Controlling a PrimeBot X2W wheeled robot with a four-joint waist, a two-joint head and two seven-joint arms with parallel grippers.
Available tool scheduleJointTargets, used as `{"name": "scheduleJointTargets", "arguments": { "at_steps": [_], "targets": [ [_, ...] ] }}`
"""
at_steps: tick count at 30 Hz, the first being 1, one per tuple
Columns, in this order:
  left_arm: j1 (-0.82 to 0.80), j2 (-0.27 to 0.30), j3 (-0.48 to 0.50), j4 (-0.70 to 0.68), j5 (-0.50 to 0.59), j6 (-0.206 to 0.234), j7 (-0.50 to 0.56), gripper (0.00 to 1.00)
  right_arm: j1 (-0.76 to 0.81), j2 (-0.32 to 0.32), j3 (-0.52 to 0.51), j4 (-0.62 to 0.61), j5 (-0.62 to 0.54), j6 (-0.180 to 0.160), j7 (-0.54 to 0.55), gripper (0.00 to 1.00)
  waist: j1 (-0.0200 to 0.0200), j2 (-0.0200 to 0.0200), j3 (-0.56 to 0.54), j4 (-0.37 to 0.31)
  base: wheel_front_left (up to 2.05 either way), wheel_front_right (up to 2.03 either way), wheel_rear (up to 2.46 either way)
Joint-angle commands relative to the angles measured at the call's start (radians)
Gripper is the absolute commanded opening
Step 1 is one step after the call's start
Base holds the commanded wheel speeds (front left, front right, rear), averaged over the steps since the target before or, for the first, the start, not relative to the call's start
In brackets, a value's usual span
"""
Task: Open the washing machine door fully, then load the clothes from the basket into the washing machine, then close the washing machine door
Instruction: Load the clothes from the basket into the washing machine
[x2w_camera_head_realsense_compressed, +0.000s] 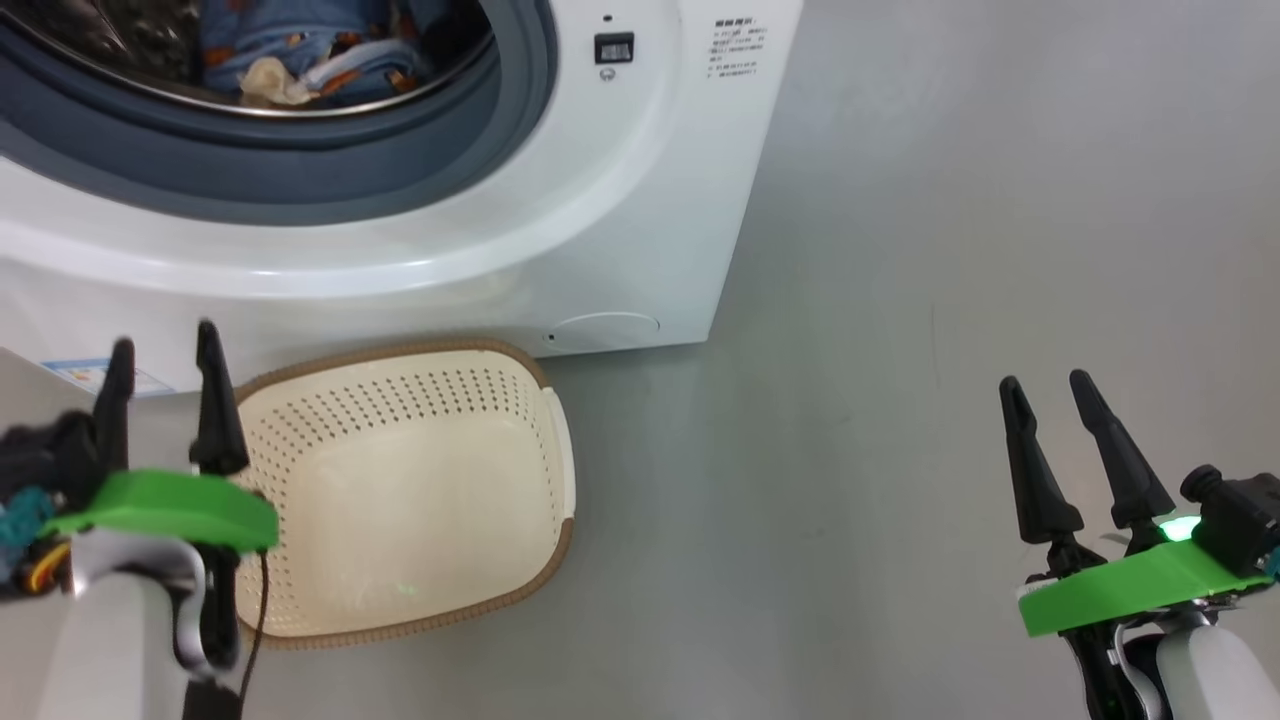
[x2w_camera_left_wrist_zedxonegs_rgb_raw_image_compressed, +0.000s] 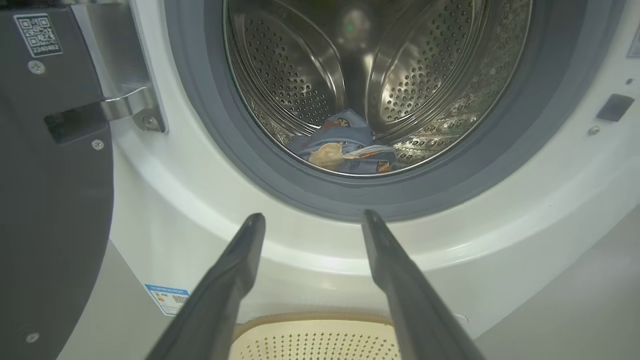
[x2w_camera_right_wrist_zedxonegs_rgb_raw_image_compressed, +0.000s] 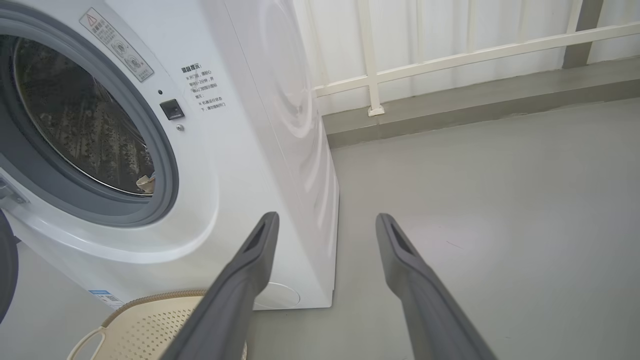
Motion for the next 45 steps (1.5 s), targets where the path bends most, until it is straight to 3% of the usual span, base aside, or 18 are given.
{"name": "scheduleJointTargets", "arguments": {
  "at_steps": [1,28,45],
  "targets": [
    [0.035,0.028,0.027,-0.037,0.016,-0.002,-0.006,1.0,0.022,-0.018,0.019,-0.019,-0.001,0.002,-0.005,1.0,0.0,0.0,-0.03,0.003,0.0,0.0,0.0],
    [0.414,-0.027,0.048,-0.271,0.016,-0.002,-0.006,1.0,0.165,-0.038,-0.004,-0.002,0.012,0.002,-0.005,1.0,0.0,0.0,-0.197,0.024,0.0,0.0,0.0],
    [0.436,-0.041,0.044,-0.308,0.014,-0.002,-0.006,1.0,0.182,-0.04,-0.016,-0.013,0.01,0.002,-0.005,1.0,0.0,0.0,-0.203,0.032,0.0,0.0,0.0]
  ]
}}
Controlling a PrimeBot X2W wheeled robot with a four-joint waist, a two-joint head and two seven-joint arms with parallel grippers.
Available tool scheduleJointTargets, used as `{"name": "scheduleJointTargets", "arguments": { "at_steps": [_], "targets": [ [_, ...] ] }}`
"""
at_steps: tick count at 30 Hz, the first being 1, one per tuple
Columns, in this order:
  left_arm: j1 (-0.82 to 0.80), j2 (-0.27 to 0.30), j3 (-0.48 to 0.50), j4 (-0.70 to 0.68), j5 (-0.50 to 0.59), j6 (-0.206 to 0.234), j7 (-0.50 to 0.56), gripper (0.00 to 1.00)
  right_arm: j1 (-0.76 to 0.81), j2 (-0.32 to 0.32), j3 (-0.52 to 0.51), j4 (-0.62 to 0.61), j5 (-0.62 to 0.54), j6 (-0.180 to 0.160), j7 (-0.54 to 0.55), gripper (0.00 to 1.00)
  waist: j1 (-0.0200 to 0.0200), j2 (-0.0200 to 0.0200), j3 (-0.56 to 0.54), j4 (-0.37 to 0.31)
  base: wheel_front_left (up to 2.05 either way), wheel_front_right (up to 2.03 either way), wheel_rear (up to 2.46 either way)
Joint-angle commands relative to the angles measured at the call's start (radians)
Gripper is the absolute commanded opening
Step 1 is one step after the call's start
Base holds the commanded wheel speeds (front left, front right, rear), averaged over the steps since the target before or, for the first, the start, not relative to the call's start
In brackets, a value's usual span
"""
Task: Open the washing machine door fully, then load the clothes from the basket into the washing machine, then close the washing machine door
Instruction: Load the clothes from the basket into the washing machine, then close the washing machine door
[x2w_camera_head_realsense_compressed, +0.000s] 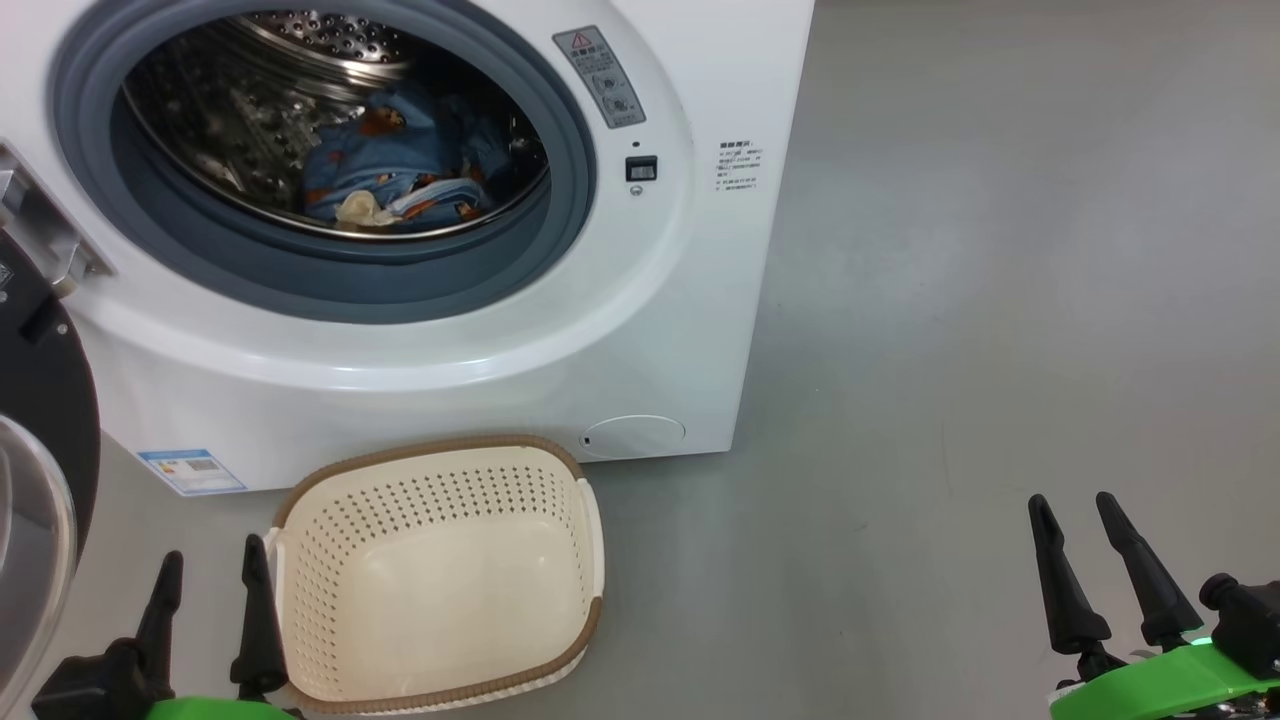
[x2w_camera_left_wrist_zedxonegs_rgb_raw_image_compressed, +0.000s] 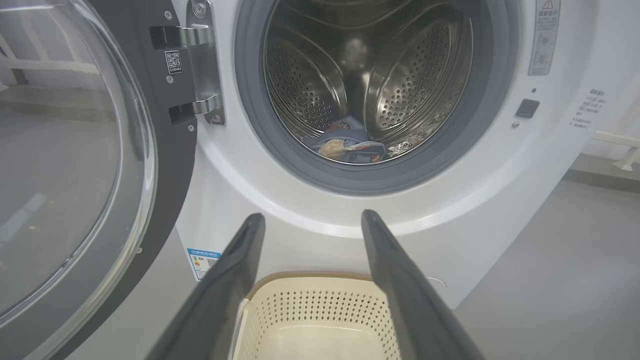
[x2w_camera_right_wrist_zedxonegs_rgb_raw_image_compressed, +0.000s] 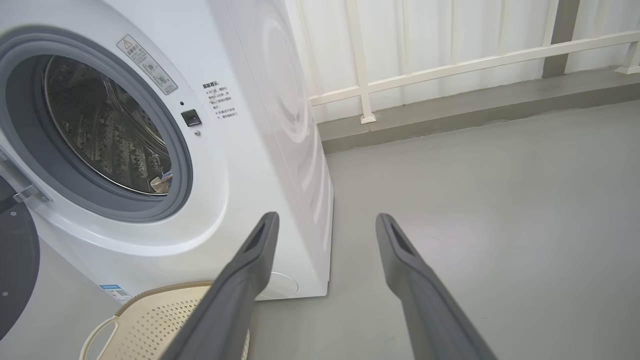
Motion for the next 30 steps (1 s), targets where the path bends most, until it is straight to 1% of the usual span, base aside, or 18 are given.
{"name": "scheduleJointTargets", "arguments": {
  "at_steps": [1,14,25,30],
  "targets": [
    [-0.005,0.011,0.028,-0.031,0.004,-0.002,-0.006,1.0,0.005,-0.02,0.018,-0.027,0.003,0.002,-0.005,1.0,0.0,0.0,0.002,0.0,0.0,0.0,0.0],
    [-0.017,0.01,0.046,-0.023,0.004,-0.002,-0.006,1.0,0.0,-0.017,0.017,-0.024,0.002,0.002,-0.005,1.0,0.0,0.0,0.008,0.005,-0.09,0.09,0.0],
    [-0.017,0.01,0.026,-0.031,-0.019,-0.002,-0.006,1.0,-0.001,-0.016,0.017,-0.026,0.002,0.002,-0.005,1.0,0.0,0.0,0.009,0.011,-1.09,1.09,0.01],
    [-0.011,0.01,0.018,-0.045,-0.023,-0.002,-0.006,1.0,0.002,-0.015,0.016,-0.025,0.002,0.002,-0.005,1.0,0.0,0.0,0.007,0.01,-0.55,0.55,0.0]
  ]
}}
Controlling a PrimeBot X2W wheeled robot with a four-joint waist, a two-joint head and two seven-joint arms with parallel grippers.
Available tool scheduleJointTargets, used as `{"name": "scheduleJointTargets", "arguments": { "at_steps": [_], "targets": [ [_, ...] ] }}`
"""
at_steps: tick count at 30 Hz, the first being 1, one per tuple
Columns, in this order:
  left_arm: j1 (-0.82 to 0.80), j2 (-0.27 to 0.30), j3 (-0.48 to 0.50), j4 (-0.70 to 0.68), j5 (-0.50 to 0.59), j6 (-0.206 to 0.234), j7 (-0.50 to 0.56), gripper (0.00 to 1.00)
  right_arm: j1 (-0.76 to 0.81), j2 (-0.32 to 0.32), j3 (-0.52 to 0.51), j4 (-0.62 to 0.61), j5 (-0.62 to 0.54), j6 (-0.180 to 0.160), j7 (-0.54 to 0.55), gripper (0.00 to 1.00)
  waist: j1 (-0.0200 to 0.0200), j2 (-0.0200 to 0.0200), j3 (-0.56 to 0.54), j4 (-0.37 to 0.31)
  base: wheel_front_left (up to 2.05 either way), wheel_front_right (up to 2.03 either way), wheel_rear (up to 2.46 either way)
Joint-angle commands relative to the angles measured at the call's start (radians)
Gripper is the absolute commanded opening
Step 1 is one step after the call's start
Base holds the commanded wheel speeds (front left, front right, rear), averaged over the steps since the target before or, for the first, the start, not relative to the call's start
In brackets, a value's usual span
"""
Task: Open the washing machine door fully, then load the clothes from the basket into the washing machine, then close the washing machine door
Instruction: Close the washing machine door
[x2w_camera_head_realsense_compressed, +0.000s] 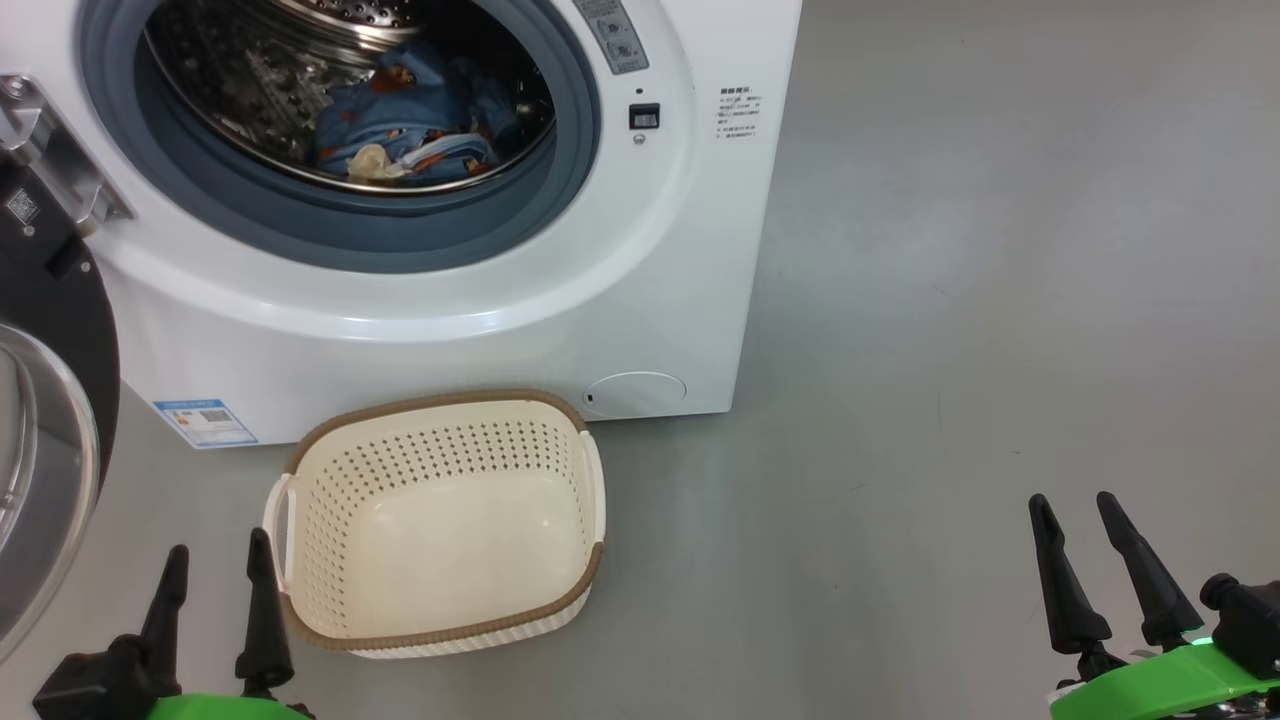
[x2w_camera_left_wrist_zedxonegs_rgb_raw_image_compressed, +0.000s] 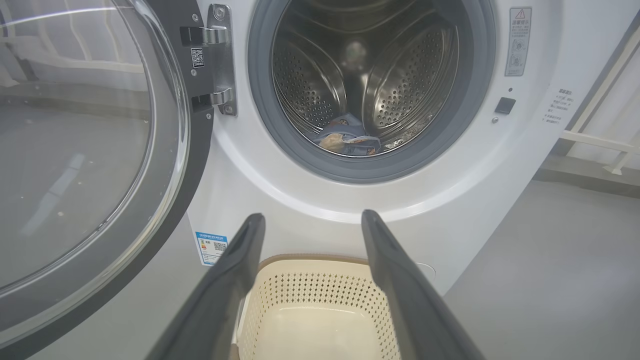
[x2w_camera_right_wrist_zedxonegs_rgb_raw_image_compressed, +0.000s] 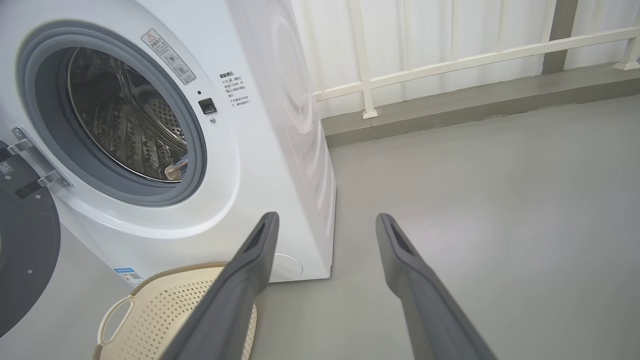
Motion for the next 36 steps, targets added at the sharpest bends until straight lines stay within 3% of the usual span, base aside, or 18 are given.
{"name": "scheduleJointTargets", "arguments": {
  "at_steps": [1,10,18,36],
  "targets": [
    [-0.009,0.013,0.024,-0.035,-0.006,-0.002,-0.006,1.0,0.003,-0.016,0.017,-0.023,0.003,0.002,-0.005,1.0,0.0,0.0,-0.001,0.0,-0.14,0.14,0.0],
    [-0.01,0.013,0.013,-0.049,-0.008,-0.002,-0.006,1.0,0.001,-0.017,0.012,-0.027,0.001,0.002,-0.005,1.0,0.0,0.0,0.005,0.01,0.0,0.0,0.0],
    [-0.009,0.013,0.024,-0.059,-0.031,-0.001,-0.006,1.0,-0.009,-0.023,0.034,-0.025,0.001,0.002,-0.005,1.0,0.0,0.0,0.008,0.06,0.0,0.0,0.0],
    [0.052,0.013,0.012,-0.068,-0.09,0.037,-0.006,1.0,-0.042,-0.054,0.136,0.006,0.011,0.002,-0.005,1.0,0.0,0.0,-0.032,0.339,0.0,0.0,0.0]
  ]
}}
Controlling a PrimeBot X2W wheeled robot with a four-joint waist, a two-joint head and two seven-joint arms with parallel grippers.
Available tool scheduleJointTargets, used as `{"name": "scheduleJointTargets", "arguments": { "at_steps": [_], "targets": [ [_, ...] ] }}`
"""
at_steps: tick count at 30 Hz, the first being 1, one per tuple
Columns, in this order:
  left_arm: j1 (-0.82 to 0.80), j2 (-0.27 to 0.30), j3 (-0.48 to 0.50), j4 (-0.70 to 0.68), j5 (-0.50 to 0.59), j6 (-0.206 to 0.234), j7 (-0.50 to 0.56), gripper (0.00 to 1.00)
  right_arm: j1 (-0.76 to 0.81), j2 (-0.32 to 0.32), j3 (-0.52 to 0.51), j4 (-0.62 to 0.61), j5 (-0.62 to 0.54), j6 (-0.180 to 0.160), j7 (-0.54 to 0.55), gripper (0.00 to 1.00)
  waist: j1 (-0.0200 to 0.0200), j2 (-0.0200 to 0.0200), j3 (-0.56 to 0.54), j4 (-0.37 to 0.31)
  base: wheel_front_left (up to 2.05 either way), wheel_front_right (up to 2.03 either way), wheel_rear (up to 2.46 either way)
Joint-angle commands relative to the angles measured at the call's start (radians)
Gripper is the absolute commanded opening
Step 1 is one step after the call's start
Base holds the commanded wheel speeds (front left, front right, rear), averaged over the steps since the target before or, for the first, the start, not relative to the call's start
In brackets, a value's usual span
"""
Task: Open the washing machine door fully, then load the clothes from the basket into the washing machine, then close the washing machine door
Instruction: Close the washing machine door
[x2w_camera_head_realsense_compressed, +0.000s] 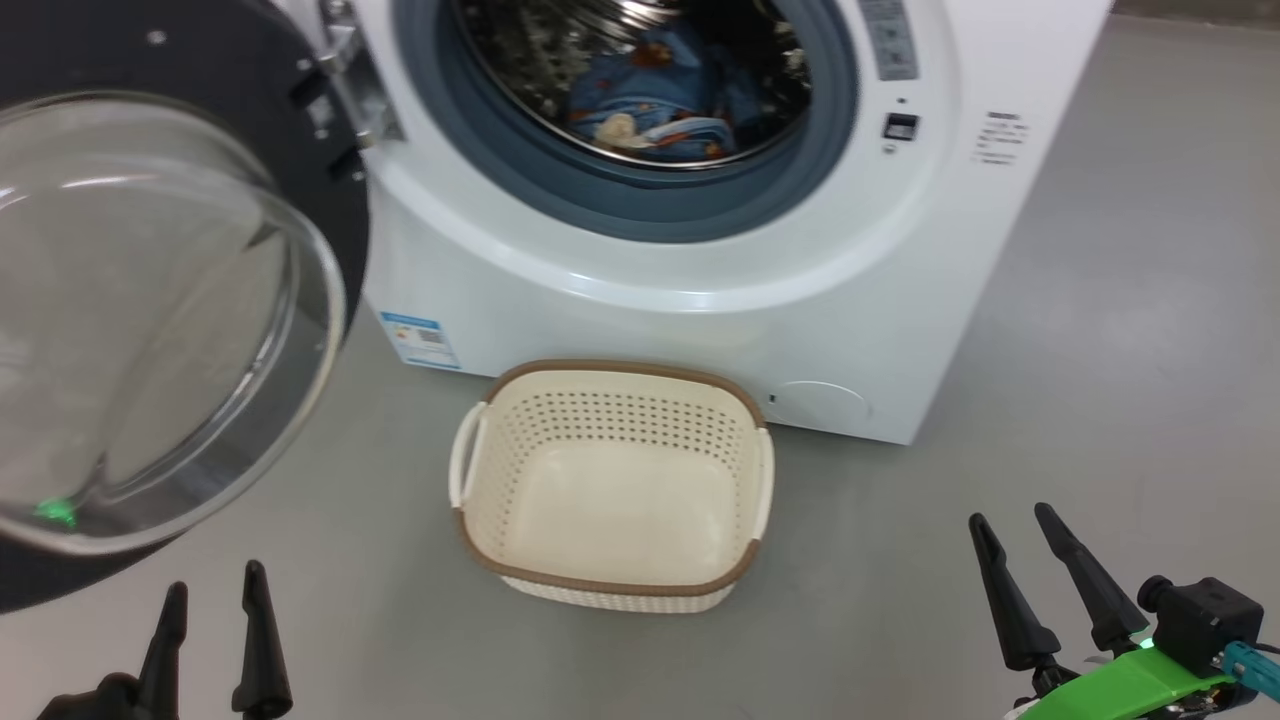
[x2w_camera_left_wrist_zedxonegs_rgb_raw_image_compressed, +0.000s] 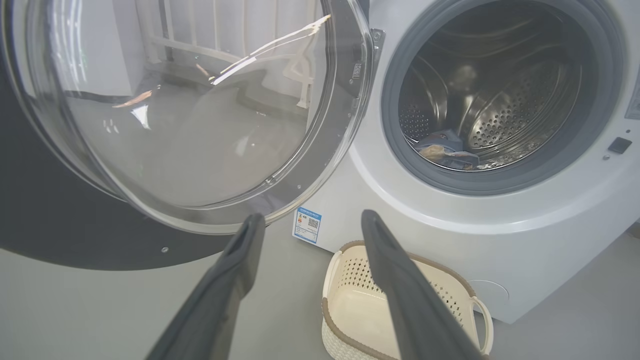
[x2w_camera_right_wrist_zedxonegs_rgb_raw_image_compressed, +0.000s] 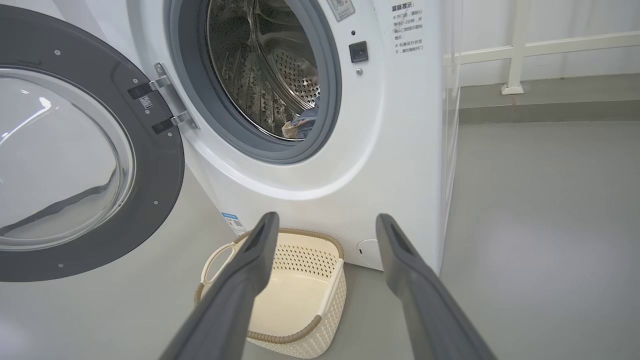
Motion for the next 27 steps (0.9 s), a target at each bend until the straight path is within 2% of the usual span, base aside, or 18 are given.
{"name": "scheduleJointTargets", "arguments": {
  "at_steps": [1,5,13,17,27],
  "targets": [
    [-0.004,0.013,0.03,-0.029,-0.012,0.01,-0.006,1.0,-0.026,-0.02,0.031,-0.017,0.01,0.002,-0.005,1.0,0.0,0.0,-0.027,0.094,0.0,0.0,0.0],
    [0.015,0.013,0.031,-0.037,-0.025,0.02,-0.006,1.0,-0.028,-0.026,0.054,-0.01,0.015,0.002,-0.005,1.0,0.0,0.0,-0.043,0.174,0.0,0.0,0.0],
    [0.038,0.013,0.032,-0.049,-0.047,0.029,-0.006,1.0,-0.029,-0.025,0.068,-0.008,0.017,0.002,-0.005,1.0,0.0,0.0,-0.053,0.26,0.0,0.0,0.0],
    [0.041,0.013,0.03,-0.053,-0.048,0.033,-0.006,1.0,-0.031,-0.024,0.069,-0.007,0.016,0.002,-0.005,1.0,0.0,0.0,-0.048,0.286,0.0,0.0,0.0],
    [0.044,0.013,0.032,-0.076,-0.063,0.049,-0.006,1.0,-0.051,-0.033,0.087,-0.001,0.019,0.002,-0.005,1.0,0.0,0.0,-0.028,0.296,0.0,0.0,0.0]
  ]
}}
